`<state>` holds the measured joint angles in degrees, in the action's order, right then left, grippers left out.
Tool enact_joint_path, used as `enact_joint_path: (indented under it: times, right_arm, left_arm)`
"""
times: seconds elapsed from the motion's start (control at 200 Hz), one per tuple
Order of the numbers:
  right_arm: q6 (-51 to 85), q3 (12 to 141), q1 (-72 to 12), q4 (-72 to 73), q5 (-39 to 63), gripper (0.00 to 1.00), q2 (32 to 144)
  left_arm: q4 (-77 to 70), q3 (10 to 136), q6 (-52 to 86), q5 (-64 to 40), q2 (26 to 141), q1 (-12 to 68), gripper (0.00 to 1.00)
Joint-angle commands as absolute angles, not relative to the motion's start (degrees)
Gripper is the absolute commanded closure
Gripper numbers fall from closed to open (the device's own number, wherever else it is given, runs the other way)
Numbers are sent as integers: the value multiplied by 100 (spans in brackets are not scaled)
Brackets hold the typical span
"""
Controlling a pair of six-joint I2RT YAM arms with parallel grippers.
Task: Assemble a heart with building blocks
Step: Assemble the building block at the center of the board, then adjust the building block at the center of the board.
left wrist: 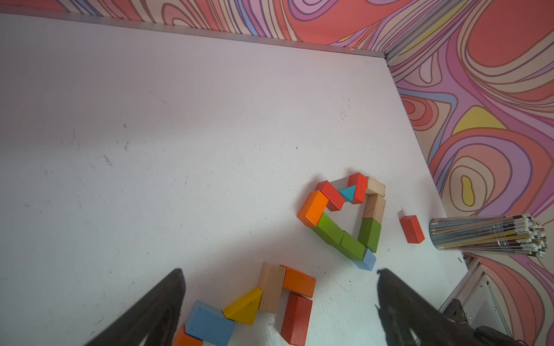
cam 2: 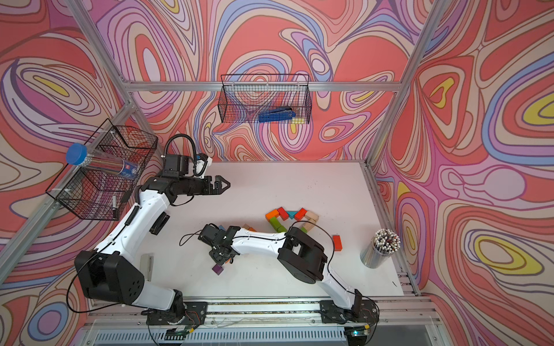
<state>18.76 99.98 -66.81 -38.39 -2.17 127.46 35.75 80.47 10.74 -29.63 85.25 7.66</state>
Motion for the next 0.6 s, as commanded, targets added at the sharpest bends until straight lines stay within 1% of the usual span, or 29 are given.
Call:
enact_joint_path:
  times: [0.0,0.17,0.371,0.596]
  right_arm:
    - [1914,9845,-6699,-3676,-179,41,12637]
    - [2037,9462,-6675,-3480,-366,36,12223]
    - [2259,8678,-6533,-3260,-514,31,11344]
    - [2639,7460,-5924,-3166,-646,28,9970]
  left_arm:
    - [3478,7998,1063,-3030,8446,746,0]
    - [3472,7998,1072,-3082,8446,746,0]
    - [3436,7981,1090,-3210,8455,747,0]
    - [3393,7954,1118,-3273,8464,782,0]
